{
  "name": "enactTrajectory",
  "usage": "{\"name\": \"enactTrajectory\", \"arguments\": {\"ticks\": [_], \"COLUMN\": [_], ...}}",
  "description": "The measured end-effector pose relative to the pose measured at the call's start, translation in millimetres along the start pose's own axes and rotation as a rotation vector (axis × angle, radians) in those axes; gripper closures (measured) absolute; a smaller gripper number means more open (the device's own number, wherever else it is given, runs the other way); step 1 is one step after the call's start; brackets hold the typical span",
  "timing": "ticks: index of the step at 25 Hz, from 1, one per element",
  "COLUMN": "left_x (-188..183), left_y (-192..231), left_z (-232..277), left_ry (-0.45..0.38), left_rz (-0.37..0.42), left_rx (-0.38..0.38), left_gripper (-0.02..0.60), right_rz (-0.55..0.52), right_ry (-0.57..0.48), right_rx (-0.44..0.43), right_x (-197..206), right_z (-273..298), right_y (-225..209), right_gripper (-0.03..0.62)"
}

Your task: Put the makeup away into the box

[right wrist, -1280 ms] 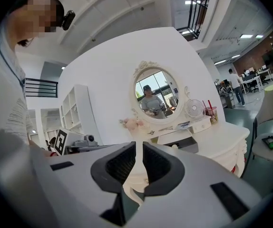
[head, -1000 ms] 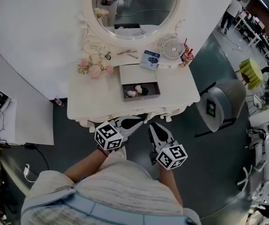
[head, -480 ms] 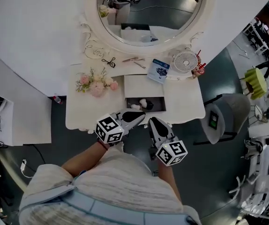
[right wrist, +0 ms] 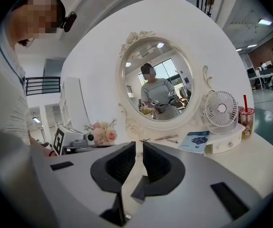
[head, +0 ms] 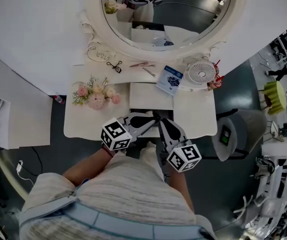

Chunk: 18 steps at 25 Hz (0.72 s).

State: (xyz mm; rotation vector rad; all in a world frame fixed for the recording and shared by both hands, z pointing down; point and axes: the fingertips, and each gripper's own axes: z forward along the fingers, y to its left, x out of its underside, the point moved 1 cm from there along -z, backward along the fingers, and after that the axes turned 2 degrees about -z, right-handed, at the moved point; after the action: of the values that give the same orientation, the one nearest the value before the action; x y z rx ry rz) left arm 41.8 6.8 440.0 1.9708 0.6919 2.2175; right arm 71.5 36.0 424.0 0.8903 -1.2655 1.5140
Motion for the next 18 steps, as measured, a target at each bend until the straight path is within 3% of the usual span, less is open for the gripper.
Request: {"name": "enactTrajectory", "arguments": {"ticks": [8, 18], "left_x": [-17.9, -13.2], "left_y": [37.3, 61.6], "left_z": [36.4, 53.8], "left_ry": [-0.042, -0.082], "left_rz": [-0.011, -0.041], "left_rx": [-0.177, -0.363], "left_gripper": [0.568, 0.568], "right_rz": [-0.065, -0.137], "right_ry": [0.107, 0.2], "right_rx": [-0.176, -0.324], "right_x": [-15.6, -19.6], "right_z": [31.8, 65.7], "right_y": [-48.9, -88.9], "right_gripper": [0.583, 0.583]}}
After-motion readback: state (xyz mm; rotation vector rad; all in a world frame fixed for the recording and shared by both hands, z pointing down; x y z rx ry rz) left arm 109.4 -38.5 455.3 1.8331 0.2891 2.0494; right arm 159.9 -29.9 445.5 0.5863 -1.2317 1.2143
